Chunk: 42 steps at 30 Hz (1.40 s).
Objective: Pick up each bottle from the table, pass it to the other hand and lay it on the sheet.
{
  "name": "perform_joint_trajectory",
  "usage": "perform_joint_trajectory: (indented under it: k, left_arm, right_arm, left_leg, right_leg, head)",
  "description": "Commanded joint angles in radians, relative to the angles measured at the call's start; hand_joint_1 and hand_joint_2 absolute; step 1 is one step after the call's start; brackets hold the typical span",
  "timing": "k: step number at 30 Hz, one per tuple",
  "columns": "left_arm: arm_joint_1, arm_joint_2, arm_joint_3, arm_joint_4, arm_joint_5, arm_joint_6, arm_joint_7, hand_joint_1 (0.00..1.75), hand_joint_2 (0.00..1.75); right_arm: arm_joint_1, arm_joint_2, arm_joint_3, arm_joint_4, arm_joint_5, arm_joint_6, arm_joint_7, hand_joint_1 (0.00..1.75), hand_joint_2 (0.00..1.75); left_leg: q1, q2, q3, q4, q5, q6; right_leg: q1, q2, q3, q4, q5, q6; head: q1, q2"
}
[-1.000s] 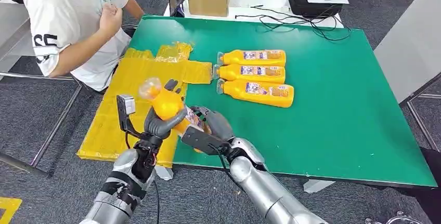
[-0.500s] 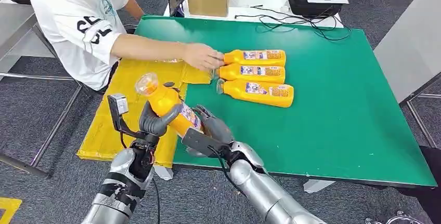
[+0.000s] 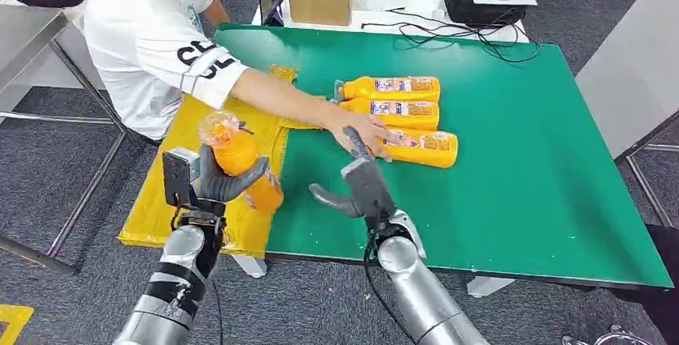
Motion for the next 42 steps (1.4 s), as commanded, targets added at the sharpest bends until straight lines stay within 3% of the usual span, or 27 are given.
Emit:
perform_joint_trajectory:
  k: [1, 10, 15, 26, 34, 42]
  left_arm:
    - [-0.067, 0.106, 0.077, 0.038, -0.358, 0.180, -0.056, 1.75, 1.75]
    - [-0.054, 0.152, 0.086, 0.061, -0.542, 0.228, -0.063, 1.75, 1.75]
    - [-0.108, 0.234, 0.042, 0.238, -0.781, 0.286, -0.052, 1.75, 1.75]
    - [-0.113, 0.231, 0.044, 0.250, -0.780, 0.291, -0.061, 1.75, 1.75]
    - [-0.213, 0.365, -0.155, 0.539, -1.066, 0.279, -0.003, 1.75, 1.75]
    - [-0.287, 0.357, -0.251, 0.674, -1.143, 0.184, 0.010, 1.75, 1.75]
  right_arm:
    - [0.100, -0.029, -0.154, -0.283, -0.077, 0.012, -0.035, 0.00, 1.75]
    - [0.127, -0.045, -0.171, -0.295, -0.115, 0.026, -0.049, 0.00, 1.75]
    - [0.090, -0.054, -0.161, -0.204, -0.139, 0.072, -0.042, 0.00, 1.75]
    - [0.087, -0.053, -0.160, -0.204, -0.139, 0.073, -0.041, 0.00, 1.75]
    - [0.048, -0.065, -0.124, -0.175, -0.145, 0.114, -0.043, 0.00, 1.75]
    - [0.031, -0.069, -0.100, -0.158, -0.139, 0.141, -0.028, 0.00, 1.75]
  left_leg:
    - [0.001, -0.001, 0.002, 0.000, -0.001, -0.001]
    - [0.001, 0.000, 0.003, 0.000, -0.001, -0.001]
    - [0.001, 0.001, 0.005, -0.001, -0.002, -0.002]
    - [0.001, 0.000, 0.002, 0.000, -0.001, -0.001]
    - [0.001, 0.002, 0.004, 0.000, -0.001, -0.002]
    - [0.002, 0.000, 0.004, 0.000, -0.002, -0.002]
  right_leg:
    - [0.001, -0.001, 0.002, 0.000, -0.002, -0.002]
    - [0.001, 0.000, 0.003, 0.000, -0.002, -0.001]
    - [0.001, 0.001, 0.005, 0.000, -0.002, -0.002]
    - [0.001, 0.000, 0.002, 0.000, -0.001, -0.001]
    - [0.001, 0.002, 0.003, 0.000, -0.001, -0.002]
    - [0.002, 0.000, 0.004, 0.001, -0.002, -0.002]
  head:
    - [0.000, 0.000]
    - [0.000, 0.000]
    - [0.000, 0.000]
    - [0.000, 0.000]
    - [0.000, 0.000]
    - [0.000, 0.000]
